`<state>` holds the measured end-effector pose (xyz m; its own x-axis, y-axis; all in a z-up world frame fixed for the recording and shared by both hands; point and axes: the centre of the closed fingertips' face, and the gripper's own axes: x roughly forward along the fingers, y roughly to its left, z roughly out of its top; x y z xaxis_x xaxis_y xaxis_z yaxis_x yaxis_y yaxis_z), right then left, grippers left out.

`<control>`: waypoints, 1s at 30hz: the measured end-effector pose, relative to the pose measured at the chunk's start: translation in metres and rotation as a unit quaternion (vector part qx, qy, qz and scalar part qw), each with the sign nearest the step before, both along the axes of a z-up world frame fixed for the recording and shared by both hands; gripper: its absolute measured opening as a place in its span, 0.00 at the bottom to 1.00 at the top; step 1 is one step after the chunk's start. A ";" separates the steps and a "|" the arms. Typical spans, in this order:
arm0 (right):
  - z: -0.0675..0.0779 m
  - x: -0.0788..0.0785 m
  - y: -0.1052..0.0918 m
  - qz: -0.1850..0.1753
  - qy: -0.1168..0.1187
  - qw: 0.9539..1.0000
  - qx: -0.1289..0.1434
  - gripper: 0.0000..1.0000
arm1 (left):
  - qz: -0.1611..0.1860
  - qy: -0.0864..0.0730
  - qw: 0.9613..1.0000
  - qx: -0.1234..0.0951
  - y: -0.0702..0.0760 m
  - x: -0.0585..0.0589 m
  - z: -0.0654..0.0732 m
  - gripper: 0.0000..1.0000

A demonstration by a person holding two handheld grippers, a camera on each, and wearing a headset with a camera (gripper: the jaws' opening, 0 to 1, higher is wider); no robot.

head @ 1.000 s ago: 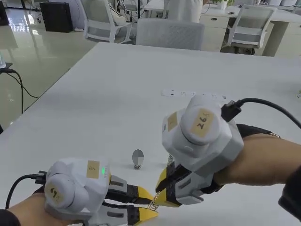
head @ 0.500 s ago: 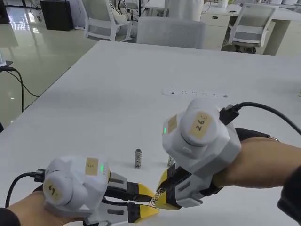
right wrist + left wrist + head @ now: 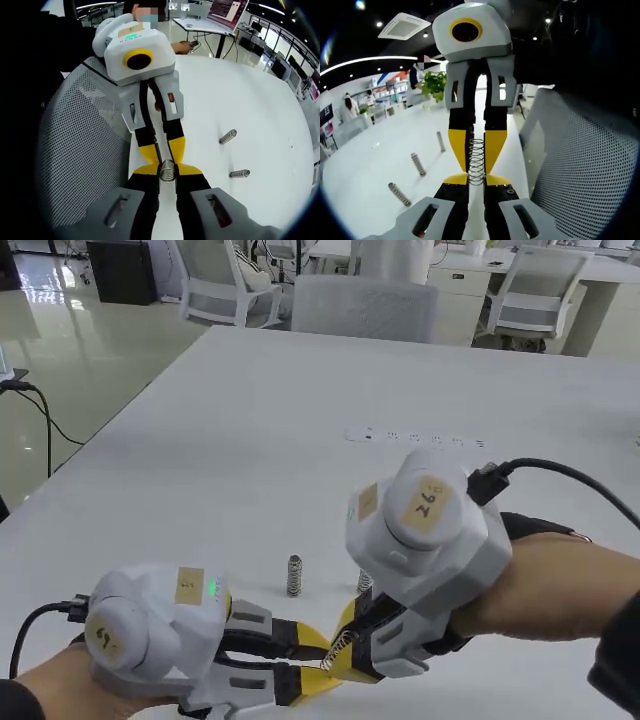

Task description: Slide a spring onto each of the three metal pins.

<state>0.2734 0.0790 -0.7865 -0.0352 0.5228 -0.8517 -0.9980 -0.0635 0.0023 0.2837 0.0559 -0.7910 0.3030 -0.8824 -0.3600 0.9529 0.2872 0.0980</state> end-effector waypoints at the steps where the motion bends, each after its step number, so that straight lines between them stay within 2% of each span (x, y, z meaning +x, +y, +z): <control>1: 0.000 0.000 0.000 0.000 0.000 1.000 -0.001 0.09 | -0.001 0.000 1.000 0.000 0.000 0.000 0.000 0.02; 7: -0.001 0.000 0.000 0.000 0.000 1.000 -0.002 0.09 | 0.000 0.001 1.000 -0.001 -0.001 0.001 -0.001 0.02; 12: -0.001 0.002 -0.002 -0.004 -0.001 1.000 -0.004 0.09 | 0.008 0.009 1.000 0.000 0.001 0.003 -0.004 0.04; 25: 0.001 0.010 -0.011 -0.019 -0.008 1.000 -0.010 0.09 | 0.027 0.033 0.999 -0.001 0.006 0.005 -0.010 0.28; 30: 0.000 0.014 -0.016 -0.024 -0.016 0.999 -0.017 0.09 | 0.033 0.042 0.999 -0.003 0.008 0.006 -0.013 0.34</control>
